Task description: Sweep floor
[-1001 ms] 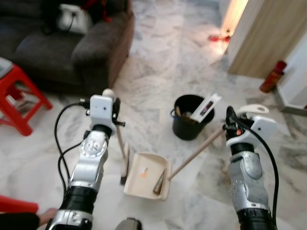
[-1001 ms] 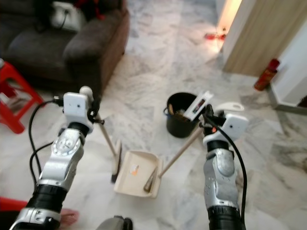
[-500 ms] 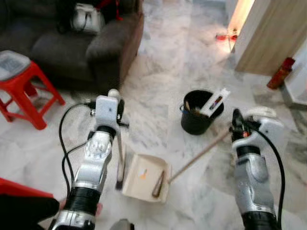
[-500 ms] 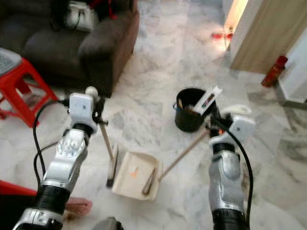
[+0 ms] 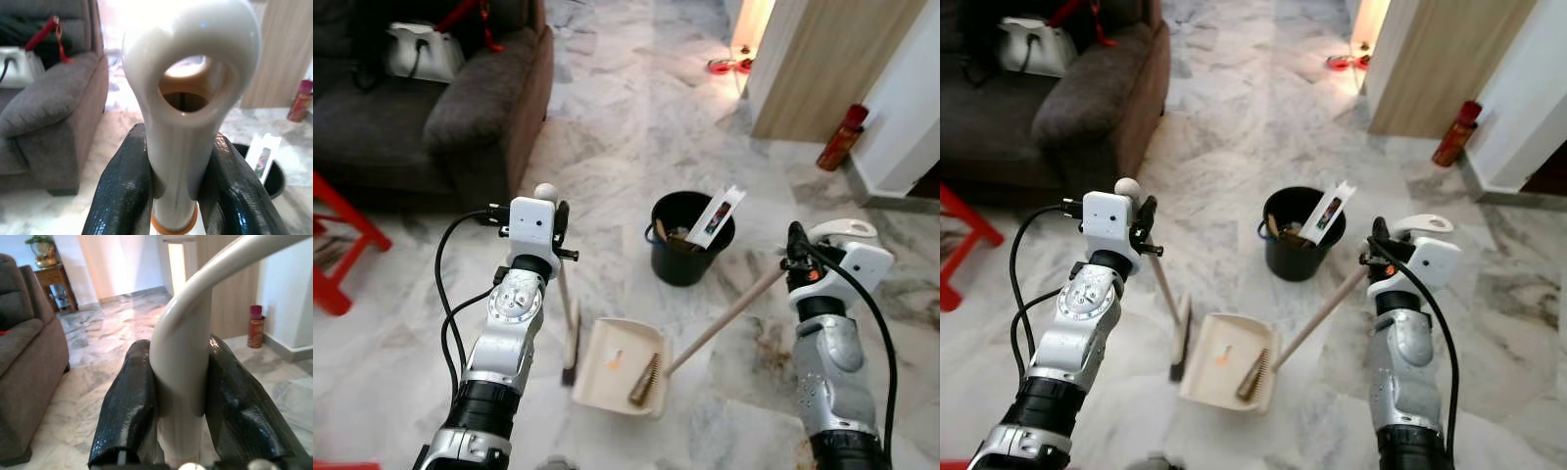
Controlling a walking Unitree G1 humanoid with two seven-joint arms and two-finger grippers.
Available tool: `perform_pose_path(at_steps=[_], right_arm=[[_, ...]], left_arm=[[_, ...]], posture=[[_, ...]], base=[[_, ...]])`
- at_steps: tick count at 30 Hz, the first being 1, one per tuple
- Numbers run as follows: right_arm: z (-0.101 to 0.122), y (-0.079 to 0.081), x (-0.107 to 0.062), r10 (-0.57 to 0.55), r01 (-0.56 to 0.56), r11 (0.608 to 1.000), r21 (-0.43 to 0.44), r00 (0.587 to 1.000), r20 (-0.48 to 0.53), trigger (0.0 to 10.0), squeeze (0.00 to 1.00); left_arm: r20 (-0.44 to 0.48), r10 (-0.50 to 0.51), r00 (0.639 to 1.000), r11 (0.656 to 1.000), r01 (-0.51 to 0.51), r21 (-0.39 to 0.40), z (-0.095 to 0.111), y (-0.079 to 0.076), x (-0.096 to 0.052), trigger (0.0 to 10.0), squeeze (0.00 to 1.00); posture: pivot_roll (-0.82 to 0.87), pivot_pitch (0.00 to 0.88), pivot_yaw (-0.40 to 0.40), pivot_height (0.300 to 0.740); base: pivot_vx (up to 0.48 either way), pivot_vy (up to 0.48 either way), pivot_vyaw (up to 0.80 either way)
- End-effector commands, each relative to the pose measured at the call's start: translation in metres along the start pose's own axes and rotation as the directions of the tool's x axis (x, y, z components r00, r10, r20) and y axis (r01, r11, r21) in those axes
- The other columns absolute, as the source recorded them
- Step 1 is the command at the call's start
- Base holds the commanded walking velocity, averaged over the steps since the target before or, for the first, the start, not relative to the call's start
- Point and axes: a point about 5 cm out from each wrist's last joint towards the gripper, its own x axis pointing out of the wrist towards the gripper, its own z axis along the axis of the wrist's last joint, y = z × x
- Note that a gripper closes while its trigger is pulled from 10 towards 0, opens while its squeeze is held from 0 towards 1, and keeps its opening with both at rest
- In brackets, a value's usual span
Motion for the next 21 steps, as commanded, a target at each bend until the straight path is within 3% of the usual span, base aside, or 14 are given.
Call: perform_pose_path(at_steps=[1, 12, 17, 21], right_arm=[[0.0077, -0.0016, 0.0003, -0.008, 0.007, 0.999, 0.035, 0.999, 0.041, 10.0, 0.00], [0.0083, -0.0010, 0.0023, -0.008, 0.006, 0.999, 0.038, 0.999, 0.041, 10.0, 0.00], [0.0081, -0.0008, 0.0026, -0.006, 0.005, 0.999, 0.039, 0.999, 0.040, 10.0, 0.00], [0.0081, -0.0006, 0.0027, -0.005, 0.003, 0.999, 0.040, 0.999, 0.041, 10.0, 0.00]], left_arm=[[0.039, 0.003, 0.999, 1.000, -0.003, 0.019, 0.0092, -0.0007, 0.0018, 10.0, 0.00], [0.046, -0.004, 0.999, 1.000, 0.003, 0.015, 0.0104, -0.0019, 0.0028, 10.0, 0.00], [0.047, -0.009, 0.999, 1.000, 0.008, 0.016, 0.0103, -0.0027, 0.0029, 10.0, 0.00], [0.050, -0.011, 0.999, 1.000, 0.010, 0.017, 0.0107, -0.0028, 0.0028, 10.0, 0.00]], posture=[[0.09, 0.144, -0.052, 0.740], [0.09, 0.133, -0.050, 0.740], [0.09, 0.130, -0.050, 0.740], [0.10, 0.131, -0.051, 0.740]], base=[[0.247, 0.000, 0.00], [0.256, 0.000, 0.00], [0.000, 0.000, 0.00], [0.374, 0.000, 0.00]])
